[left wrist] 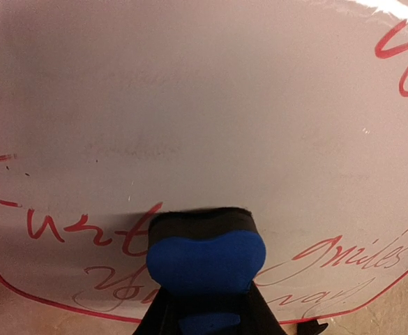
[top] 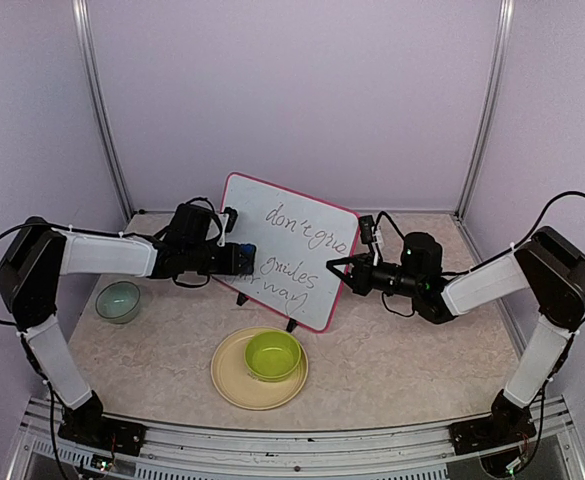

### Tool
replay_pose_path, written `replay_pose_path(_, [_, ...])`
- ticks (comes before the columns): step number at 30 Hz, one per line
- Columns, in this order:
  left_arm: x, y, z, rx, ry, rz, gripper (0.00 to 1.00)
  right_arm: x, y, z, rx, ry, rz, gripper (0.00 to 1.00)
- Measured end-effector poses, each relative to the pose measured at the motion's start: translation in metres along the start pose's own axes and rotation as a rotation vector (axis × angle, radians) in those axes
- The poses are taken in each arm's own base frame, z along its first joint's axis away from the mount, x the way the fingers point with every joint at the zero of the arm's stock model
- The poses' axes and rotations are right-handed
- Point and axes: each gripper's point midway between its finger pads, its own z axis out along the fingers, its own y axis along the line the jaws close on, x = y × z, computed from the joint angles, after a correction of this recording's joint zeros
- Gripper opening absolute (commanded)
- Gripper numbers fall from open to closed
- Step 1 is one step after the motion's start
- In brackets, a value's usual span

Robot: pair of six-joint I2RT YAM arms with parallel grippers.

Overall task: Erase the whiteboard
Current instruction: Erase the center of the whiteboard.

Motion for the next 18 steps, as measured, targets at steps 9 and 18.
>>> replay_pose_path(9, [-0.038,-0.013,-0.005,0.001,0.012,0.017,0.01,0.0,-0.001,0.001,0.003,-0.002,0.002,0.0])
replay_pose_path(18, [-0.094,-0.036,-0.017,0.054,-0.121,0.049,0.01,-0.001,0.001,0.002,-0.011,-0.001,-0.016,0.0])
